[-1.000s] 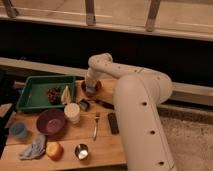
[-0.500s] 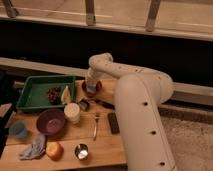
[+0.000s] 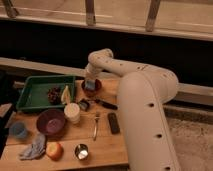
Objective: Wipe purple bowl with sponge
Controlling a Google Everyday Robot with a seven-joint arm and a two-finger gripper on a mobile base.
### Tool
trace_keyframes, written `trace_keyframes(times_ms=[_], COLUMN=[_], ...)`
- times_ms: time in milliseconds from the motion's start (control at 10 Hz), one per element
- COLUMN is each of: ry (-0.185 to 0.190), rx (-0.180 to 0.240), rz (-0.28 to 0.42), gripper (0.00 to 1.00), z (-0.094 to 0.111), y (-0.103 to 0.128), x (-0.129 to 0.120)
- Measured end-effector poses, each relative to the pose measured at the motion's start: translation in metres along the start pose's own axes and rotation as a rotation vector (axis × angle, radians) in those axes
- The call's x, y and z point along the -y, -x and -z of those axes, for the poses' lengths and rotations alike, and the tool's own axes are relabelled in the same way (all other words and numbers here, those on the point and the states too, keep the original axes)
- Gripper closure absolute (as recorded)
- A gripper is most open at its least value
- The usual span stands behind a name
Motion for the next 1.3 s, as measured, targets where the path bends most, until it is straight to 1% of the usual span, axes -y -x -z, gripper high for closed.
trace_keyframes(times_ms=[200,300,400,500,700,900,1000,1200,1300], ry=[0.016,0.026,0.035,0.054,0.11,0.154,0.174,0.205,0.248], rx=[0.029,0.043,0.046,0.047,0.031,-0.011,-0.042,-0.097,-0.156], rz=[0.017,0.039,0.065,0.103,0.175,0.26,0.304,0.359,0.414], gripper=[1.0,1.0,1.0,1.0,1.0,1.0,1.0,1.0,1.0], z=[0.018,0.032,0.041,0.051,0.067,0.075,0.076,0.077,0.078], y=[0.007,0.012,0.012,0.011,-0.001,-0.028,-0.046,-0.072,-0.095], x=[-0.007,-0.013,-0.021,-0.034,-0.059,-0.089,-0.107,-0.127,-0.145])
